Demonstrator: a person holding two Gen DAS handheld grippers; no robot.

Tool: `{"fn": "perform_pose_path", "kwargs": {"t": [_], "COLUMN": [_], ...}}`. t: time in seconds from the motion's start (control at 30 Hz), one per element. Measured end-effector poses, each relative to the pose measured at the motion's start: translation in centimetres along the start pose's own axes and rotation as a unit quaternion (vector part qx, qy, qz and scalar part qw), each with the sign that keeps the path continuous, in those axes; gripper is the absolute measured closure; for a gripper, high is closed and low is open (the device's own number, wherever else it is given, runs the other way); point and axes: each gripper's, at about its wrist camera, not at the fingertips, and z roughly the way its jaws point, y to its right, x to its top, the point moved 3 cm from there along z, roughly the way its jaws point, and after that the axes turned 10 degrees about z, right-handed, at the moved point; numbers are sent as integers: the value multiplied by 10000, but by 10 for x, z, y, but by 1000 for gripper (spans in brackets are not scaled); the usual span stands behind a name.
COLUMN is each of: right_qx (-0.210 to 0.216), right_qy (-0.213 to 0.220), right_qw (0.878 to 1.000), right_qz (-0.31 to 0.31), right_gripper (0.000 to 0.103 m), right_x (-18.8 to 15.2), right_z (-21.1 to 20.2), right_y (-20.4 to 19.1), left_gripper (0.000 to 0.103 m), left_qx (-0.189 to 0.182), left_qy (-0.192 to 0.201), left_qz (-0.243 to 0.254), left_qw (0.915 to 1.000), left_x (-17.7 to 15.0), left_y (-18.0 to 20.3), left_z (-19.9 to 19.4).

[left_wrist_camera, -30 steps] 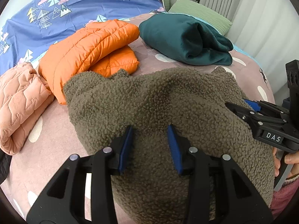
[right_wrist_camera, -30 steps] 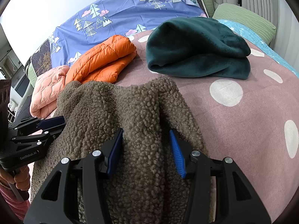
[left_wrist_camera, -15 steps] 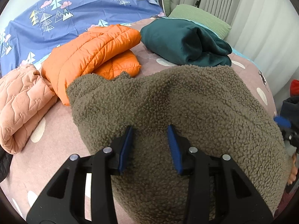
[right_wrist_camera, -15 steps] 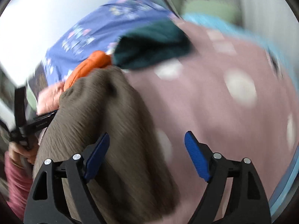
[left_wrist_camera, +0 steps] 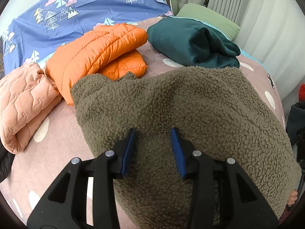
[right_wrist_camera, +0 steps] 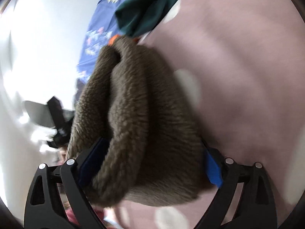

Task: Fold large clothes
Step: 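Grasp the folded brown fleece bundle with the right tool and lift it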

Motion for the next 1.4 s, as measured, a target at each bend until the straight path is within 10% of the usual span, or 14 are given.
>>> {"fn": "perform_pose_path", "kwargs": {"t": [0.27,0.6,0.73,0.93,1.1,1.4], "right_qx": [-285,-385,-318,-472,-474,-464], "right_qy": [60,62,138,403,495,524], "right_qw": [9996,9992,9994,9976,9970,9969], "right_qz": [29,66,-23,-293,-361,-352], "right_gripper": [45,36,56,58,57,52], "right_x": [-2,2,2,-5,-10,-14], "right_z": [6,22,25,17,13,6], "right_y": [6,-3,-7,-12,-9,1], "left_gripper": [63,63,63,61,16,5], "left_qx": [-9,-50,-44,-73,-55,-1003], "left_qy": [7,55,72,123,523,359], "left_qz": [18,-88,-85,-102,-724,-2010], "left_qw": [10000,9999,9999,9998,9960,9738], "left_x": [2,1,1,1,-1,-24], "left_y": [1,-1,-1,-2,-35,-97], "left_z": [1,2,2,0,-16,27]}}
